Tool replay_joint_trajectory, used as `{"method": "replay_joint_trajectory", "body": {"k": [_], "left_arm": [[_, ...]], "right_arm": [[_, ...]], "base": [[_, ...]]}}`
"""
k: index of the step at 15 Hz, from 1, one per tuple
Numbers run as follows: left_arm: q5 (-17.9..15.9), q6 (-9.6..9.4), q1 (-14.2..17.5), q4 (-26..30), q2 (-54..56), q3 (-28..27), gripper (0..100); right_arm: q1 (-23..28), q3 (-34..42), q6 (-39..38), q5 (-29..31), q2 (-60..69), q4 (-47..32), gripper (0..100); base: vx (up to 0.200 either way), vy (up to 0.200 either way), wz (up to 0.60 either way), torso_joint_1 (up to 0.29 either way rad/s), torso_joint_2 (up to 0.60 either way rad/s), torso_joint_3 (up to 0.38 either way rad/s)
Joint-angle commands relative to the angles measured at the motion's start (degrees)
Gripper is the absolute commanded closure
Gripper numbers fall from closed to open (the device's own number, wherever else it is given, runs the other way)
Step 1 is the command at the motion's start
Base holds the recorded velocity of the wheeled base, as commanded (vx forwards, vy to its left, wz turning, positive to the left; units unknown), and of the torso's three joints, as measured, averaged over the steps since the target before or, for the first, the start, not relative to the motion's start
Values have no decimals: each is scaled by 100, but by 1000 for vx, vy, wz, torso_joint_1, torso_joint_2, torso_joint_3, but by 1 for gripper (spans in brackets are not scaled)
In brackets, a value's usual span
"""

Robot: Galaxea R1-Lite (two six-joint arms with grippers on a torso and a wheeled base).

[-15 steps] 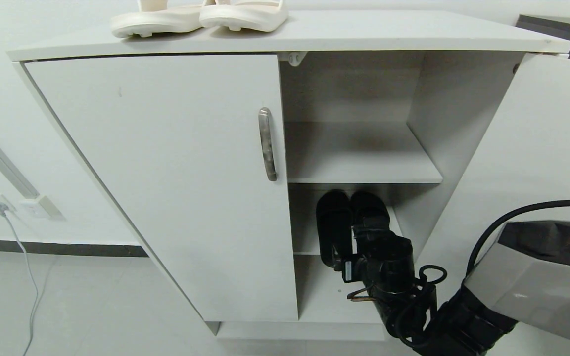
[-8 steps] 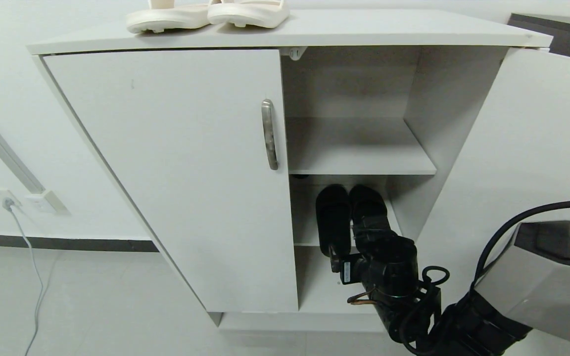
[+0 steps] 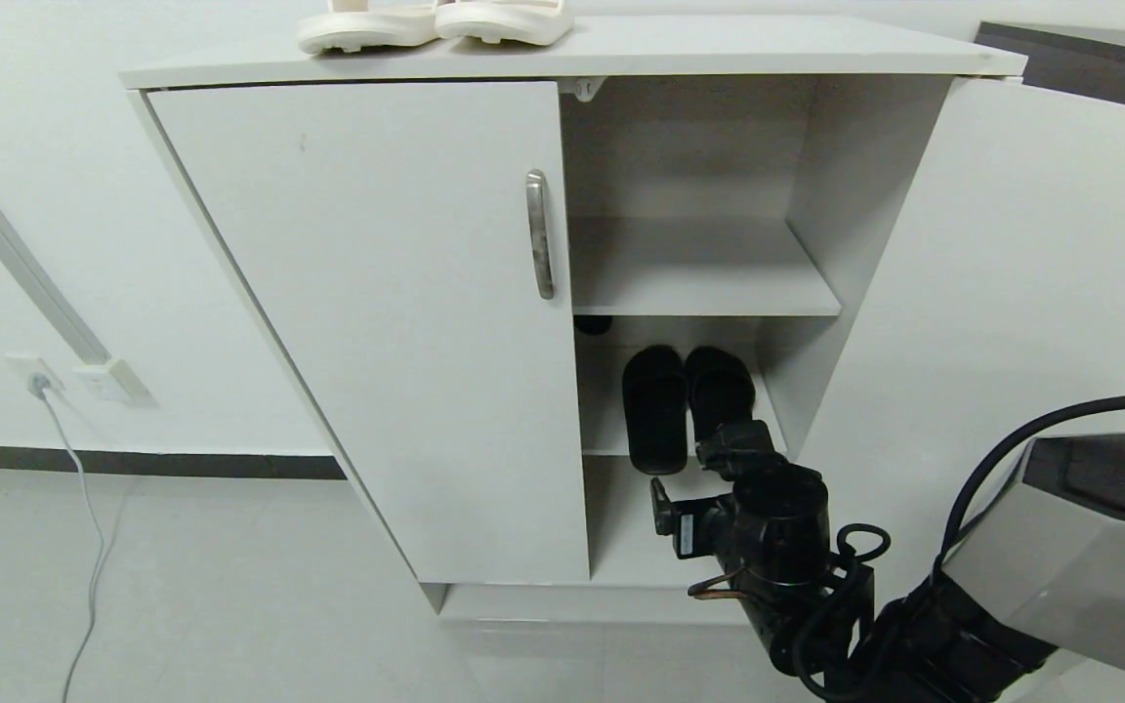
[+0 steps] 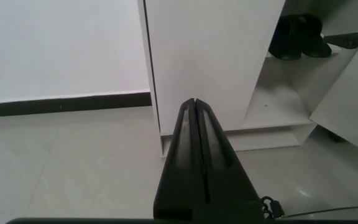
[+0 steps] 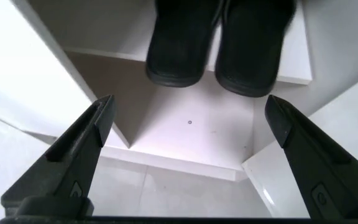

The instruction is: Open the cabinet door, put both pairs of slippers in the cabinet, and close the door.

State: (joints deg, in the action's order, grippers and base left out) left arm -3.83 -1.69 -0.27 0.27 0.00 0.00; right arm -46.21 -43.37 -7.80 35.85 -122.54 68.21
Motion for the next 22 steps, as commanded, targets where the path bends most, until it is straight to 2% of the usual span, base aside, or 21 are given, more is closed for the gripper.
{"method": "replay_joint_trajectory", "body": {"k": [1, 5, 14, 22], "left_arm": [[5, 2, 0, 0, -9, 0, 100], [5, 2, 0, 0, -9, 0, 100], [-4, -6, 0, 0, -9, 0, 100], [5, 2, 0, 0, -9, 0, 100]], "right_arm": [[7, 4, -2, 1, 2, 26, 0], [25, 31, 7, 1, 11, 61, 0], [34, 92, 24, 1, 55, 70, 0], [34, 189, 33, -8, 37, 184, 0]], "base": [[0, 0, 0, 0, 0, 0], [0, 0, 0, 1, 1, 20], [0, 0, 0, 2, 1, 179], [0, 0, 0, 0, 0, 8]]}}
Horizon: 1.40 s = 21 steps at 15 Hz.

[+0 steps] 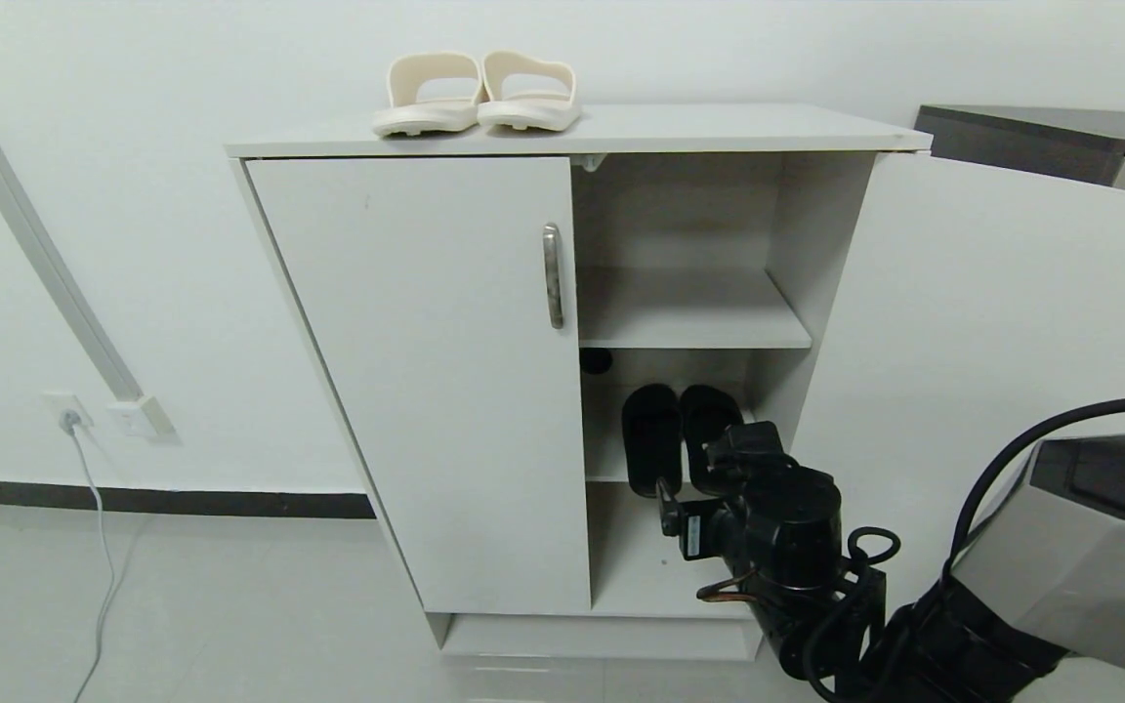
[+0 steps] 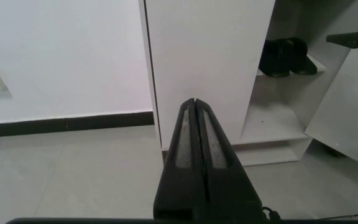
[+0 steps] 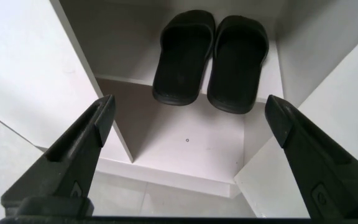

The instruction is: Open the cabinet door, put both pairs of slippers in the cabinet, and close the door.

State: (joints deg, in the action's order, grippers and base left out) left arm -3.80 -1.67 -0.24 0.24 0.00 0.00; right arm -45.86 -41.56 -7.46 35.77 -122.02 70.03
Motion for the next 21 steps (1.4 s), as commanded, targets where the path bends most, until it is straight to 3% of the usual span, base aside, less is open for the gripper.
{"method": "replay_joint_trajectory", "body": {"k": [1, 18, 21], "left_arm": [[2, 0, -2, 2, -9, 0, 100], [2, 0, -2, 2, -9, 0, 100], [2, 0, -2, 2, -9, 0, 100]], "right_arm": [[-19, 7, -1, 0, -15, 1, 0], [-98, 333, 430, -237, -68, 581, 0], [-98, 394, 491, -272, -59, 617, 0]], "base": [[0, 0, 0, 0, 0, 0], [0, 188, 0, 1, 2, 3], [0, 0, 0, 0, 0, 0]]}}
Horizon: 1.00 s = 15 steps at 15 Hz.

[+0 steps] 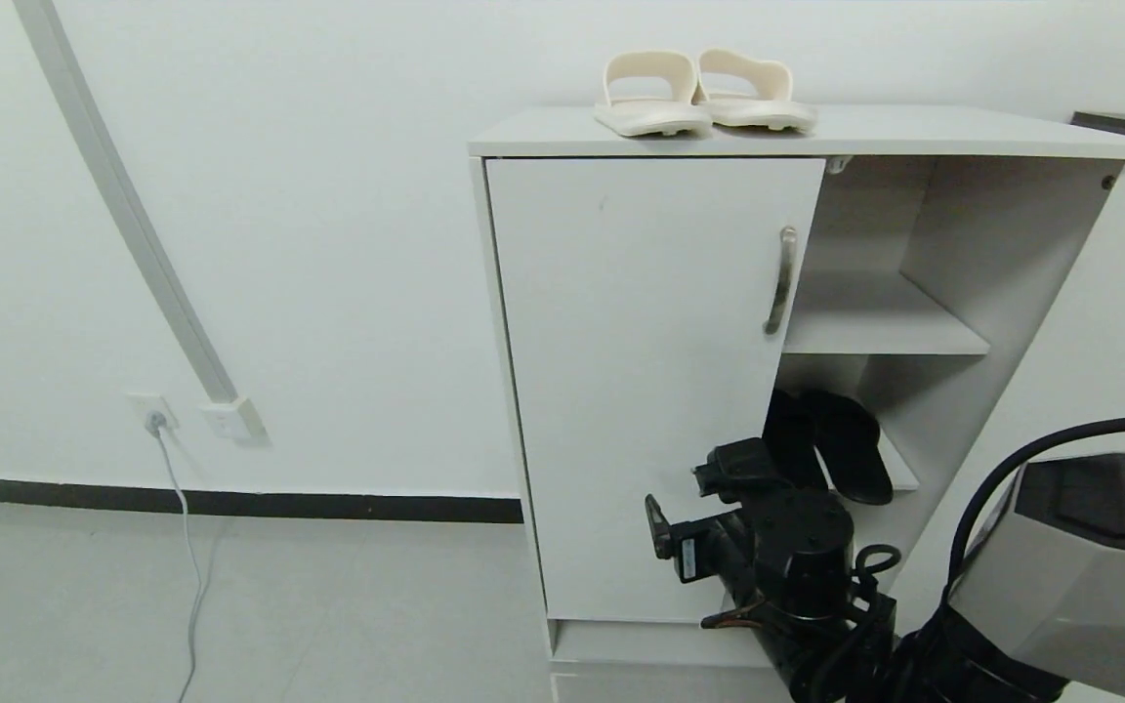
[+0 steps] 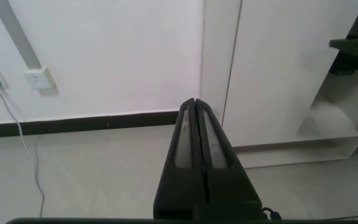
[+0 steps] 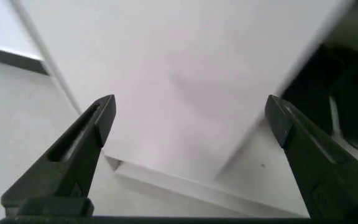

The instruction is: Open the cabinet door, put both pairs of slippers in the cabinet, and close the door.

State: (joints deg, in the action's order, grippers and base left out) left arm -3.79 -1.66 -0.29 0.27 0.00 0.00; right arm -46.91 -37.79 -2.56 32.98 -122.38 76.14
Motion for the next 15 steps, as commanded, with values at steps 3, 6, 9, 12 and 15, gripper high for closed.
{"method": "replay_joint_trajectory", "body": {"k": [3, 6, 9, 12, 15], "left_arm": [[1, -1, 3, 0, -9, 0, 100], [-8, -1, 3, 0, -9, 0, 100], [-8, -1, 3, 0, -9, 0, 100], [1, -1, 3, 0, -9, 0, 100], [-8, -1, 3, 0, -9, 0, 100]], "right_arm": [[6, 17, 19, 7, -23, 67, 0], [15, 17, 27, 7, -31, 67, 0], [33, 0, 27, 7, -31, 59, 0], [50, -9, 27, 7, -5, 59, 0], [50, -9, 36, 7, -5, 59, 0]], "base": [[0, 0, 0, 0, 0, 0], [0, 0, 0, 0, 0, 0], [0, 0, 0, 0, 0, 0], [0, 0, 0, 2, -37, -40], [0, 0, 0, 23, -245, -312]]}}
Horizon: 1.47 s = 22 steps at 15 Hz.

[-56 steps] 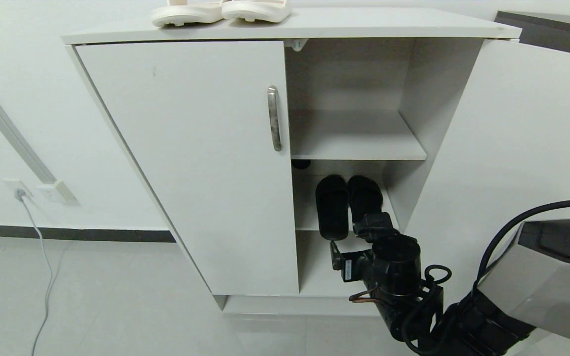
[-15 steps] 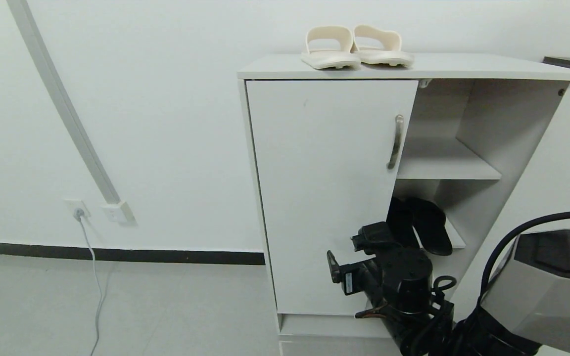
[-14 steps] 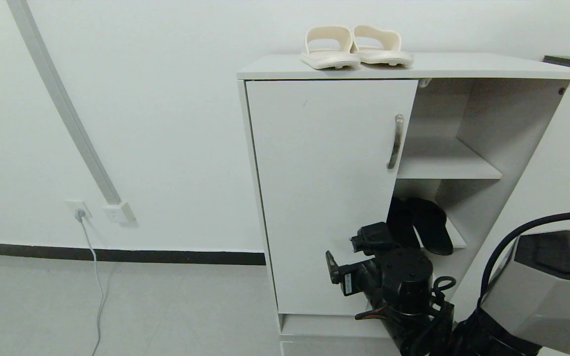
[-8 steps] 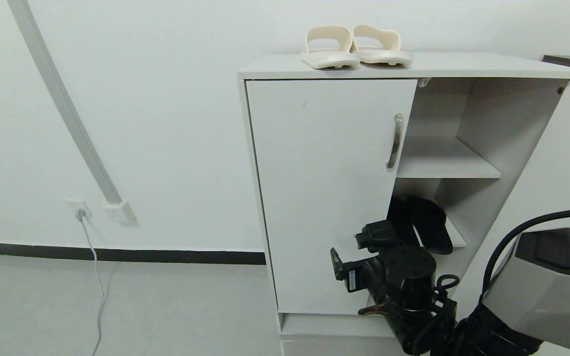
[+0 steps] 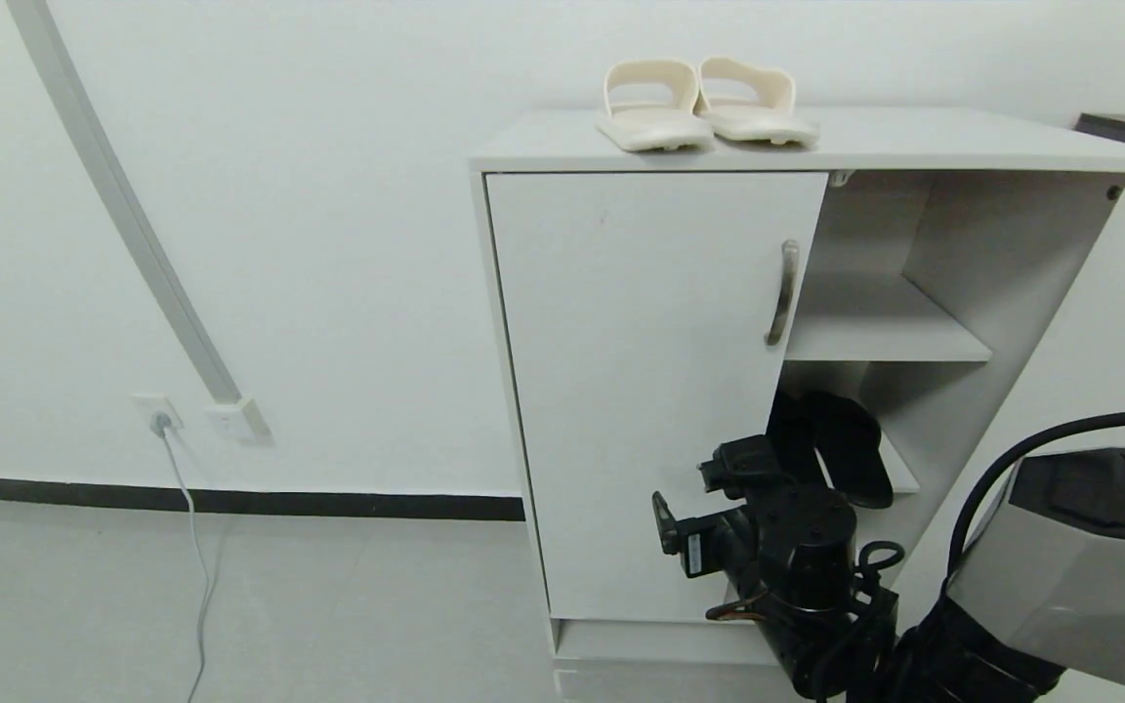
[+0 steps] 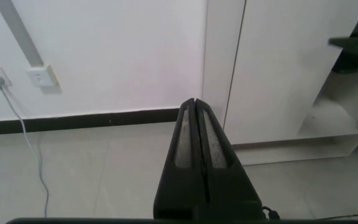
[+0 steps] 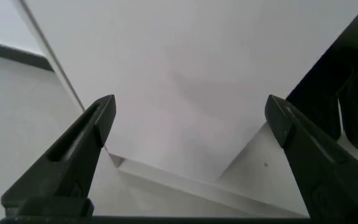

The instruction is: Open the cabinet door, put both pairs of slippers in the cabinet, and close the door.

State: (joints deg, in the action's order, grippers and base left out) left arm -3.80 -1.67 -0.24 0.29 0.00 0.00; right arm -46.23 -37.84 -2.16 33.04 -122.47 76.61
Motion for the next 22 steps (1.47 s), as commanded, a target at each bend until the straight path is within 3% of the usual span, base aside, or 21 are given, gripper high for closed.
{"method": "replay_joint_trajectory", "body": {"k": [1, 10, 22], "left_arm": [[-6, 0, -2, -3, -9, 0, 100], [2, 0, -2, -3, -9, 0, 100], [2, 0, -2, -3, -9, 0, 100]], "right_arm": [[-18, 5, 14, 1, 4, 21, 0], [-18, 13, 14, 1, -14, 21, 0], [-18, 5, 22, 10, -14, 21, 0]], "base": [[0, 0, 0, 46, -515, -373], [0, 0, 0, 107, -463, -345], [0, 0, 0, 189, -506, -317]]}}
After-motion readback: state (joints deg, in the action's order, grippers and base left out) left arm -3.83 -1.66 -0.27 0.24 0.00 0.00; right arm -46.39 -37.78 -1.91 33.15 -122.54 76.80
